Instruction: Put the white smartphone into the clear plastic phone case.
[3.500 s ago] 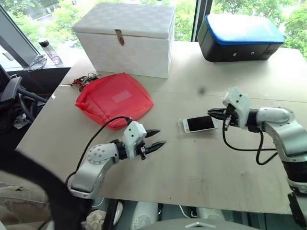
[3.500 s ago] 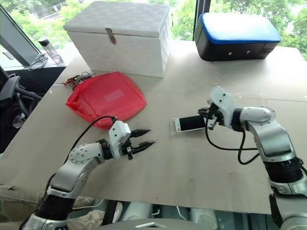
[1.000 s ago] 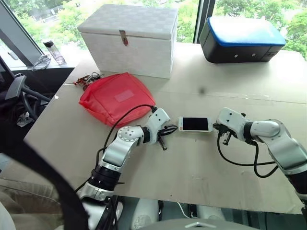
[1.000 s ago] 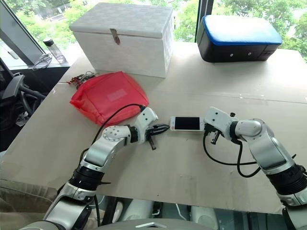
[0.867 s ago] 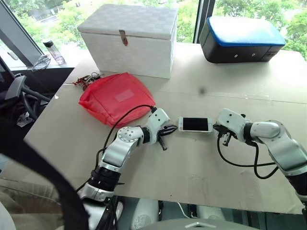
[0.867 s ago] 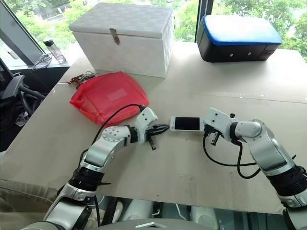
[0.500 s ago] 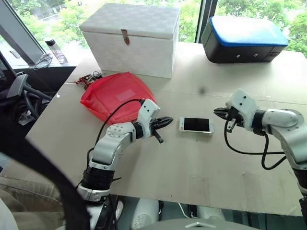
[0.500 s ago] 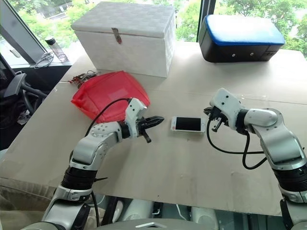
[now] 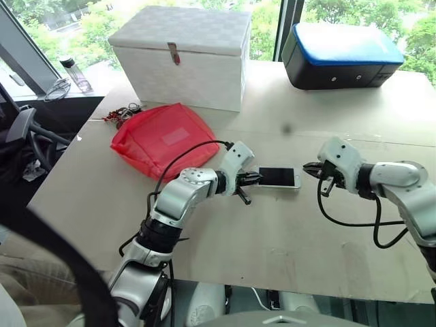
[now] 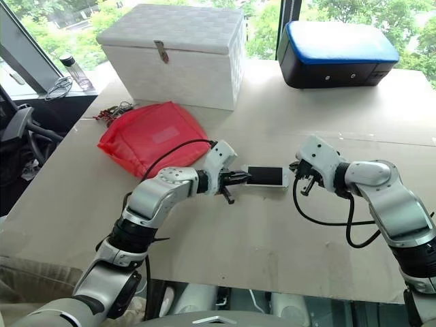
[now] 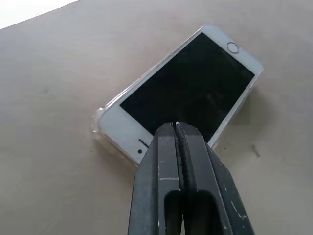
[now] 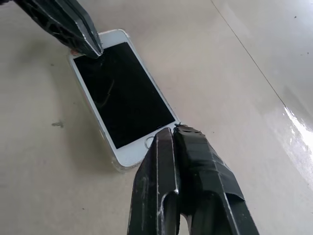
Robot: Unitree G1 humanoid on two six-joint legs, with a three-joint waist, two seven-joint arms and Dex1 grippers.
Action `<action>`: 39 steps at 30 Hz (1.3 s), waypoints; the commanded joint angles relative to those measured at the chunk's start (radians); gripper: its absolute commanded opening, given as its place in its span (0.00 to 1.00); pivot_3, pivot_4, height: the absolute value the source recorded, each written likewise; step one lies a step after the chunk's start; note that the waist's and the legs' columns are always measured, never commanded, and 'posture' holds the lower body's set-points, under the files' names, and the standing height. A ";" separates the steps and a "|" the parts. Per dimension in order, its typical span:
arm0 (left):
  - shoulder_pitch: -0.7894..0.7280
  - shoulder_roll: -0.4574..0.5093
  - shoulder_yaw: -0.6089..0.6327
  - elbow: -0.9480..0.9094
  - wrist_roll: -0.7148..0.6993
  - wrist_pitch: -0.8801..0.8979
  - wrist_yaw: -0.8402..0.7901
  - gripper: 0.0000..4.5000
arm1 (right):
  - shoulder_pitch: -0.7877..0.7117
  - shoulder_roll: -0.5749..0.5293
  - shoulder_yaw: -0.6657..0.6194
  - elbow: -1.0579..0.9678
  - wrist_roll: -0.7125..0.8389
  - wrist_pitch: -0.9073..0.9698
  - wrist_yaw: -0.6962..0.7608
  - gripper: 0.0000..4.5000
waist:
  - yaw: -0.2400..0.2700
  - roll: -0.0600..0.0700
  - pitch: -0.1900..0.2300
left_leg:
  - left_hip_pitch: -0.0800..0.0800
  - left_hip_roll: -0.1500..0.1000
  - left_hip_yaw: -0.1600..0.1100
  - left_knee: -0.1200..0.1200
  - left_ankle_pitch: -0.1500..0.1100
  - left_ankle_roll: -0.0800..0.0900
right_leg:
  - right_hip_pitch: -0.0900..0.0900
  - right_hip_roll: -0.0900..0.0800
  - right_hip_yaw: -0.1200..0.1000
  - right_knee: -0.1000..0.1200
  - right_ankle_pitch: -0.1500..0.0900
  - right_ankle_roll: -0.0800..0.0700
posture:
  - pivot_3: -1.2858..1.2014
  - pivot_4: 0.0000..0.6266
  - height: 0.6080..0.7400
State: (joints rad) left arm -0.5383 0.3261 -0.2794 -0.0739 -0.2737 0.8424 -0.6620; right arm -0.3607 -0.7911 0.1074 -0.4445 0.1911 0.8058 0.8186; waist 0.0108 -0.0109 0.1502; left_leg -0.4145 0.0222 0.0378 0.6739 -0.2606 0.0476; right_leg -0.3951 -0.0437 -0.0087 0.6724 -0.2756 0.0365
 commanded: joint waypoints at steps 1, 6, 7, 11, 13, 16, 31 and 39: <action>0.030 -0.009 0.087 -0.051 -0.059 -0.056 -0.021 0.01 | 0.017 -0.016 -0.033 -0.037 0.012 -0.003 -0.009 0.00 | 0.000 0.000 0.000 | 0.000 0.000 0.000 0.000 0.000 0.000 | 0.000 -0.001 0.000 0.000 0.000 0.000 | 0.52 0.24 1.00; 0.097 0.030 0.134 -0.105 -0.069 -0.047 -0.007 0.01 | 0.036 -0.022 -0.003 0.009 -0.020 -0.040 -0.019 0.00 | 0.001 0.000 0.000 | -0.001 0.000 0.000 0.000 0.001 -0.001 | 0.000 -0.003 0.000 0.000 0.000 0.000 | 0.52 0.24 1.00; 0.111 0.039 0.128 -0.114 -0.063 -0.046 -0.005 0.01 | 0.039 -0.028 0.006 0.020 -0.030 -0.049 -0.019 0.00 | 0.001 0.000 0.000 | 0.000 0.000 0.000 0.000 0.001 -0.001 | 0.000 -0.003 0.000 0.000 0.000 0.000 | 0.52 0.24 1.00; 0.137 0.055 0.088 -0.120 -0.044 -0.041 0.005 0.01 | 0.023 -0.036 0.019 0.057 -0.043 -0.057 -0.014 0.00 | 0.003 0.000 0.000 | -0.001 0.000 0.001 0.000 0.001 -0.001 | 0.000 -0.003 0.000 0.000 0.000 0.000 | 0.52 0.24 1.00; 0.135 0.042 0.065 -0.116 -0.032 -0.060 0.010 0.01 | 0.010 -0.048 0.036 0.078 -0.060 -0.066 -0.008 0.00 | 0.004 0.000 0.000 | -0.001 -0.001 0.001 0.000 0.000 0.000 | 0.000 -0.003 0.000 0.000 0.000 0.000 | 0.52 0.24 1.00; 0.132 0.023 0.056 -0.115 -0.029 -0.084 0.015 0.01 | -0.002 -0.054 0.068 0.101 -0.088 -0.097 -0.003 0.00 | 0.003 0.000 0.000 | -0.001 -0.001 0.001 0.000 0.000 0.000 | 0.000 -0.002 0.000 0.000 0.000 0.000 | 0.52 0.24 1.00; 0.136 0.079 0.030 -0.035 0.020 -0.226 -0.067 0.01 | -0.017 -0.012 0.103 0.155 -0.111 -0.135 0.010 0.00 | 0.003 0.000 0.000 | -0.001 -0.001 0.001 0.000 0.000 0.000 | 0.000 -0.002 0.000 0.000 0.000 0.000 | 0.52 0.24 1.00; 0.121 0.040 0.012 -0.021 0.036 -0.234 -0.065 0.01 | -0.046 -0.008 0.134 0.173 -0.124 -0.157 0.040 0.00 | 0.002 0.000 0.000 | -0.001 -0.001 0.001 0.000 0.000 0.000 | 0.000 -0.001 -0.001 0.000 0.000 0.000 | 0.52 0.24 1.00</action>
State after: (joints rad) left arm -0.4013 0.3732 -0.2648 -0.0858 -0.2375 0.6246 -0.7221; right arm -0.3846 -0.7981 0.2355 -0.2551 0.0688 0.6713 0.8442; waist 0.0131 -0.0112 0.1504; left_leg -0.4151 0.0217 0.0386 0.6743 -0.2604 0.0474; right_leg -0.3955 -0.0449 -0.0092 0.6723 -0.2756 0.0366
